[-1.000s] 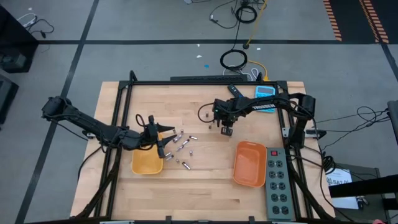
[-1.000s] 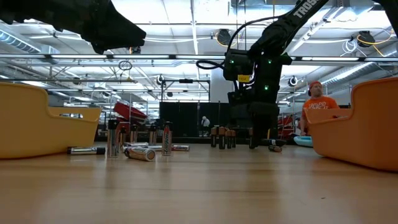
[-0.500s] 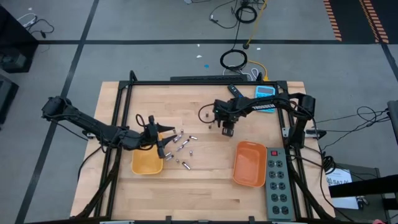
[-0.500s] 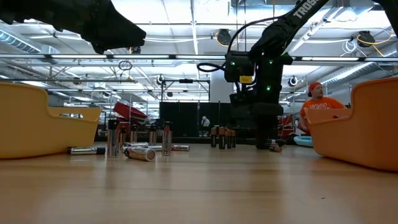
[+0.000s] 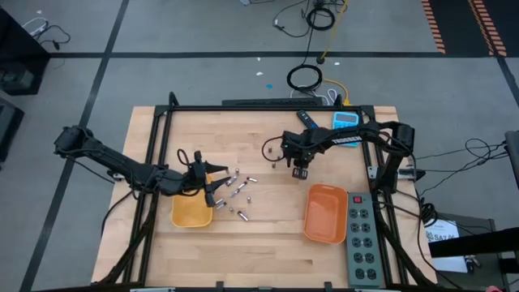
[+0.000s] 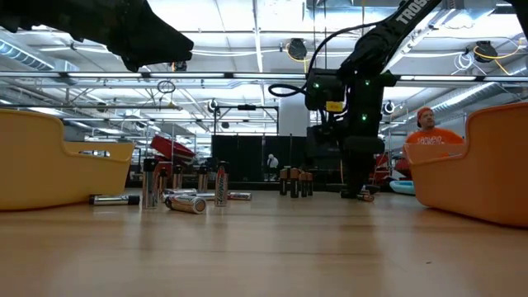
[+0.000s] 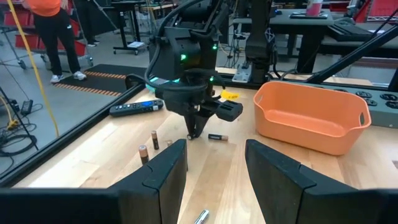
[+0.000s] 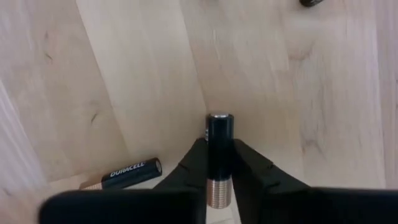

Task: Sort batteries
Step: Put the black battery into the orange bin

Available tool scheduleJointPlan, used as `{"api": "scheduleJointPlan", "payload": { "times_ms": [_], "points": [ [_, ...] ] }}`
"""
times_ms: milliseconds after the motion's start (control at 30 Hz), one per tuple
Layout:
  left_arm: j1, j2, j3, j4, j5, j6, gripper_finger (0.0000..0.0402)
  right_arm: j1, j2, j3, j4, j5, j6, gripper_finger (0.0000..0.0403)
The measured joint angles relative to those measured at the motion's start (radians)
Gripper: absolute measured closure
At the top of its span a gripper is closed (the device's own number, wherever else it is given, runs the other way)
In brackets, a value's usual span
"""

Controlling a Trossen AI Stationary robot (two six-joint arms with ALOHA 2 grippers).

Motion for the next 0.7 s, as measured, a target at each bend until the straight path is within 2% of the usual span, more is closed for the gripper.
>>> {"api": "scheduleJointPlan", "payload": {
  "times_ms": [367,600,700],
  "points": [
    [0.001,0.000,0.000,0.000,0.005,0.001,0.0227,0.000,-0.030,0.034,-0.002,0.002,-0.031,0.0382],
    [0.002,0.000,0.000,0.001,0.005,0.000,0.0227,0.003,-0.100,0.073,-0.077,0.001,-0.036,0.0382],
    [0.002,0.000,0.000,-0.003,0.006,-0.030,0.0227,0.028,-0.185,0.077,-0.126,-0.053,-0.015,0.0382]
  ]
}}
